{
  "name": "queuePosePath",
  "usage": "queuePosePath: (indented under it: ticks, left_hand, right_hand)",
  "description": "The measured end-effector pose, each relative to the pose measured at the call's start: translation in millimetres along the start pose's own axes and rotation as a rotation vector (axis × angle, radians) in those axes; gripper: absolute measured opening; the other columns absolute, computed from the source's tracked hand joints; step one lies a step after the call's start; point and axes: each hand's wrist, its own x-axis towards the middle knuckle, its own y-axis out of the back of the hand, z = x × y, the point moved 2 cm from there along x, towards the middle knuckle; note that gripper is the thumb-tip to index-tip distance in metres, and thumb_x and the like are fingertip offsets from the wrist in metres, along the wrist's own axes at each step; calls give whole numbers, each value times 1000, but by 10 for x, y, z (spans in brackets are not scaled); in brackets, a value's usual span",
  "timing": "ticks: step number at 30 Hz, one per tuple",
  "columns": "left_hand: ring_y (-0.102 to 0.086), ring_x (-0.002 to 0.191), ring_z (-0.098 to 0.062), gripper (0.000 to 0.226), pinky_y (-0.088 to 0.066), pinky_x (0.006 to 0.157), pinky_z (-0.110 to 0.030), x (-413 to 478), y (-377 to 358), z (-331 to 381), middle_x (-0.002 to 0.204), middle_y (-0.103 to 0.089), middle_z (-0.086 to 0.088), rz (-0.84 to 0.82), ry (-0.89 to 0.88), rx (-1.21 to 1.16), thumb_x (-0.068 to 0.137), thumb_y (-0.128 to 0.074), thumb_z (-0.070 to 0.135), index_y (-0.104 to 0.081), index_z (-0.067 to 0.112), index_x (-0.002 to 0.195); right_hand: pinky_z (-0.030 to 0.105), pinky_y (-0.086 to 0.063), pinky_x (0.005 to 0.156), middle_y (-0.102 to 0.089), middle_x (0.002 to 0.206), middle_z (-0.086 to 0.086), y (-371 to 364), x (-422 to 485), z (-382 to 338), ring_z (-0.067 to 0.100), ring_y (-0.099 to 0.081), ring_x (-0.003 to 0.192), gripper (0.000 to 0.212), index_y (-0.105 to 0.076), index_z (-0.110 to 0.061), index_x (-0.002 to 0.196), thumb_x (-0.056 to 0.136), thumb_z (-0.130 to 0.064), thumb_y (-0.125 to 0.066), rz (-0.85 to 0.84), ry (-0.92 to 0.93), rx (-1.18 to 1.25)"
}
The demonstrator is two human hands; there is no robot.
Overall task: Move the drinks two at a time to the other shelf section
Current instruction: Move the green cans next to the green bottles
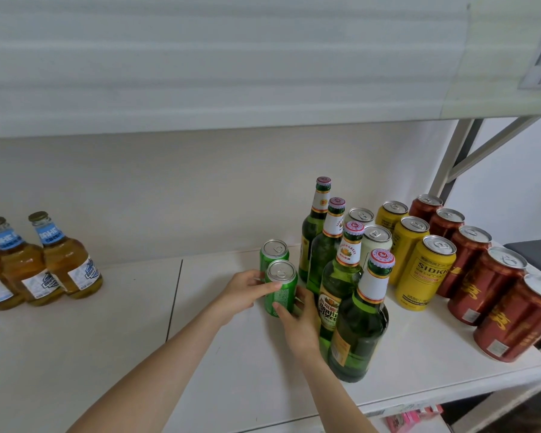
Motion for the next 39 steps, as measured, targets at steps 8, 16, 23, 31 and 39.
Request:
queuePosePath:
  ticks: [8,16,23,31,39]
  left_hand:
    - [-61,96,1,39,-45,75,-16,-116,122,-126,113,-67,3,113,-93,64,86,-73,36,-65,20,120]
    - [-53,123,-28,53,-42,101,-37,-646,496,-557,132,-59,-5,417,-289,708,93,-53,49,-58,15,132]
    - [-51,131,-35,64,-44,101,-54,-1109,651,-935,137,-59,-12,489,-305,1067,86,-33,56,-63,17,127]
    - [-53,129,-34,62,-44,99,-59,-1621,1050,-1219,136,-60,-12,481,-274,1219,87,-33,52,-63,18,128]
    - [-48,134,-32,57,-40,105,-58,-2159,1652,-1594,142,-55,-10,518,-272,1278,87,-44,49,-58,21,134]
  right_hand:
    - [41,-42,106,-51,137,8,67,-213,-64,24,-50,126,69,-39,-8,140,82,-19,-75,17,2,-220]
    - [41,-36,107,-43,146,7,46,-668,-181,28,-40,134,77,-28,-14,149,86,-39,-65,14,166,-754]
    - [48,-54,82,-65,124,9,-137,-1001,-212,32,-63,111,75,-56,-10,128,65,-46,-74,32,385,-1076]
    - [53,-49,94,-59,134,11,-462,-1376,-261,33,-58,121,79,-56,-13,132,65,-48,-78,-57,456,-1225]
    - [53,-47,97,-57,137,10,-954,-1913,-358,30,-56,125,81,-57,-14,133,63,-51,-79,-70,522,-1289]
